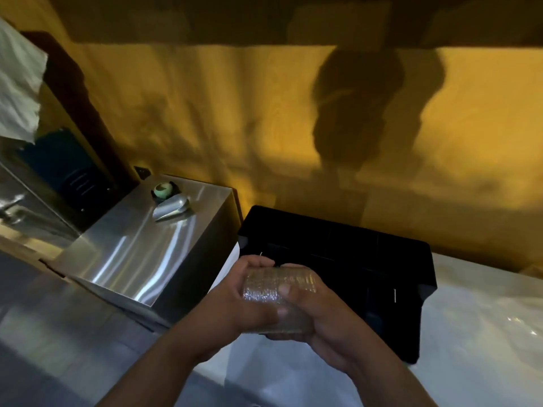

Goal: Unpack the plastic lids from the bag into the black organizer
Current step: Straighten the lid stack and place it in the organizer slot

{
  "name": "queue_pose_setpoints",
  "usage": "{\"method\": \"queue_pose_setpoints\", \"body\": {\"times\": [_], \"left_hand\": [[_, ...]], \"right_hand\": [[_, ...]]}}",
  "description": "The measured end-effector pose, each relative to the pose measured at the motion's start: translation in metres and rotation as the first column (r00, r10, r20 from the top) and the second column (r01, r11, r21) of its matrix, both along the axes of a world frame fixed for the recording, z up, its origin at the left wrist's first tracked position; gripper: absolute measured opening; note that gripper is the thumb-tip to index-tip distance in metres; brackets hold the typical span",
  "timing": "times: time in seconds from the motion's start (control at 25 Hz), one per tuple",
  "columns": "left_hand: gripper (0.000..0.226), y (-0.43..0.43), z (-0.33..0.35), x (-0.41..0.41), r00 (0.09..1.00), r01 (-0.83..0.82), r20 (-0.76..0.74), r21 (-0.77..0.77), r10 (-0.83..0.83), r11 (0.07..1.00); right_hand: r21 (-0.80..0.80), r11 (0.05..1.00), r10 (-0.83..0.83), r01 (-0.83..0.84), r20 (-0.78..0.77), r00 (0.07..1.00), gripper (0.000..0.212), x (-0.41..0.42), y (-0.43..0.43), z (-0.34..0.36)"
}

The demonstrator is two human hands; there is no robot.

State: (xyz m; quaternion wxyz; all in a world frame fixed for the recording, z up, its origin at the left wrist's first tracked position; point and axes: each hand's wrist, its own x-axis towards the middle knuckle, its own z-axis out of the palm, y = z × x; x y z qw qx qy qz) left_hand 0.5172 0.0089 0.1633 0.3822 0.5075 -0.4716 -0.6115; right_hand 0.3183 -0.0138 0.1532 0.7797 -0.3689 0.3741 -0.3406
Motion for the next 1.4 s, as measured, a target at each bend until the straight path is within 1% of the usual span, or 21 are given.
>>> {"method": "queue_pose_setpoints", "body": {"times": [0.12,0.2,0.28,0.36,0.44,0.52,0.6,0.76,0.84,0.92,1.0,1.12,1.24,1.4], "left_hand": [[0.089,-0.009,-0.009,0.009,0.998,-0.021,-0.060,0.026,0.023,0.999],[0.082,-0.018,-0.019,0.017,0.991,-0.031,-0.127,0.030,0.034,0.999],[0.076,-0.025,-0.025,0.025,0.986,-0.028,-0.163,0.034,0.033,0.999],[0.075,-0.033,-0.028,0.037,0.984,-0.027,-0.173,0.031,0.032,0.999],[0.078,-0.039,-0.028,0.054,0.988,0.019,-0.156,0.033,-0.014,0.999],[0.082,-0.045,-0.025,0.072,0.984,0.092,-0.158,0.033,-0.086,0.995],[0.080,-0.053,-0.027,0.091,0.975,0.147,-0.169,0.010,-0.143,0.989],[0.078,-0.069,-0.031,0.120,0.966,0.207,-0.161,0.003,-0.203,0.978],[0.079,-0.073,-0.034,0.128,0.964,0.189,-0.191,0.011,-0.183,0.982],[0.075,-0.076,-0.040,0.132,0.965,0.132,-0.231,0.018,-0.124,0.991],[0.071,-0.077,-0.048,0.134,0.961,0.092,-0.264,0.043,-0.078,0.995],[0.066,-0.075,-0.054,0.135,0.940,0.081,-0.338,0.088,-0.047,0.993],[0.064,-0.078,-0.059,0.138,0.944,0.065,-0.330,0.107,-0.026,0.992],[0.068,-0.084,-0.068,0.142,0.952,0.022,-0.305,0.147,0.024,0.989]], "right_hand": [[0.005,1.000,-0.005,0.005,0.003,1.000,0.073,0.006,-0.006,-0.006],[-0.001,0.999,-0.038,0.038,-0.011,0.999,0.065,0.014,-0.012,-0.009],[0.001,0.996,-0.084,0.084,-0.026,0.996,0.054,0.025,-0.017,-0.012],[0.017,0.990,-0.141,0.142,-0.053,0.989,0.048,0.040,-0.017,-0.014],[0.029,0.981,-0.190,0.193,-0.086,0.978,0.046,0.060,-0.016,-0.017],[0.050,0.976,-0.205,0.211,-0.094,0.974,0.050,0.081,-0.014,-0.016],[0.052,0.974,-0.214,0.221,-0.106,0.971,0.056,0.100,-0.016,-0.013],[0.064,0.961,-0.264,0.270,-0.093,0.960,0.065,0.128,-0.022,-0.012],[0.068,0.956,-0.280,0.285,-0.072,0.957,0.070,0.133,-0.022,-0.012],[0.074,0.955,-0.285,0.287,-0.047,0.958,0.074,0.138,-0.023,-0.013],[0.073,0.958,-0.272,0.276,-0.057,0.961,0.075,0.142,-0.025,-0.016],[0.087,0.956,-0.273,0.280,-0.086,0.958,0.072,0.143,-0.025,-0.023],[0.118,0.949,-0.283,0.293,-0.089,0.955,0.070,0.140,-0.028,-0.029],[0.122,0.957,-0.251,0.264,-0.115,0.961,0.068,0.142,-0.035,-0.038]]}}
